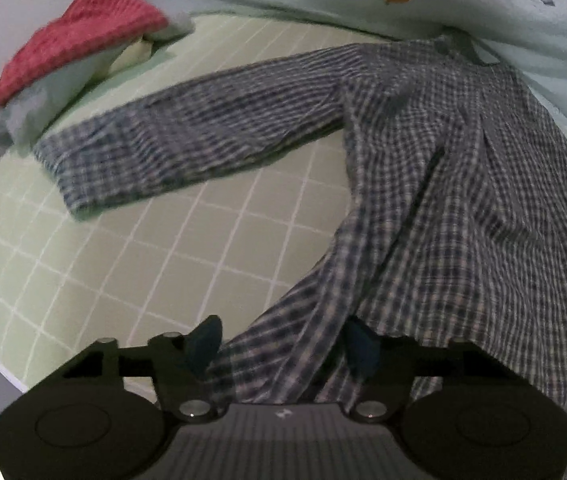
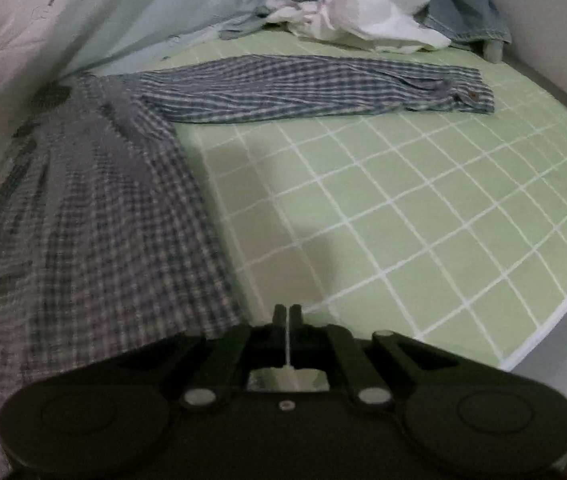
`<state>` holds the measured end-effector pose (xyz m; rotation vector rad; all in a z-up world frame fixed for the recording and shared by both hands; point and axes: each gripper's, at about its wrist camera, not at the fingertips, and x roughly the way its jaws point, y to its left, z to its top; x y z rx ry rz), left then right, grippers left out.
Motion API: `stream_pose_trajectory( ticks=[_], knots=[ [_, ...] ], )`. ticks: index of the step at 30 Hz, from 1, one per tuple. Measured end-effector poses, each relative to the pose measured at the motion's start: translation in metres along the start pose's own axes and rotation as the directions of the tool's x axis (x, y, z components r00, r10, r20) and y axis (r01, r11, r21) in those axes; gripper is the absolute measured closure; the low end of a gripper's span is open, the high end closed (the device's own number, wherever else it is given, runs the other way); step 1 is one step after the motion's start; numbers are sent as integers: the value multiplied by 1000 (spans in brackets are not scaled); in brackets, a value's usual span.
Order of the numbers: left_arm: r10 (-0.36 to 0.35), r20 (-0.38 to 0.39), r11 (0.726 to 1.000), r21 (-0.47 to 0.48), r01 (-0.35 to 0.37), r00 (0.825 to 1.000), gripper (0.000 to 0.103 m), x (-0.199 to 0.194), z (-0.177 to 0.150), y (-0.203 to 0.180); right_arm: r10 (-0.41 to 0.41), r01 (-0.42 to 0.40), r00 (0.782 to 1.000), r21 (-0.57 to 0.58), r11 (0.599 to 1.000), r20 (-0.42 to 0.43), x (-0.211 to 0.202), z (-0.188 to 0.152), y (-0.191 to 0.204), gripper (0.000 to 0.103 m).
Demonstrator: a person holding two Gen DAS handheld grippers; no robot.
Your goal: Fold clothes
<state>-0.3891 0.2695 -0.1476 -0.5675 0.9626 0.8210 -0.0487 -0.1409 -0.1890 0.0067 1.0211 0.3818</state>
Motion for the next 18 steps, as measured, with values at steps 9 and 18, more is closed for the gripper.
stream_pose_trajectory(
  ticks=[9, 18],
  knots=[
    [-17, -7, 1000, 9, 17, 1000, 31, 1, 1, 7, 59, -59, 998, -17, 998, 1, 8, -10, 19, 22],
    [-8, -32, 999, 37, 10, 999, 12, 8, -1, 3, 39, -40, 999, -137, 990, -6, 15, -28, 39, 0]
  ],
)
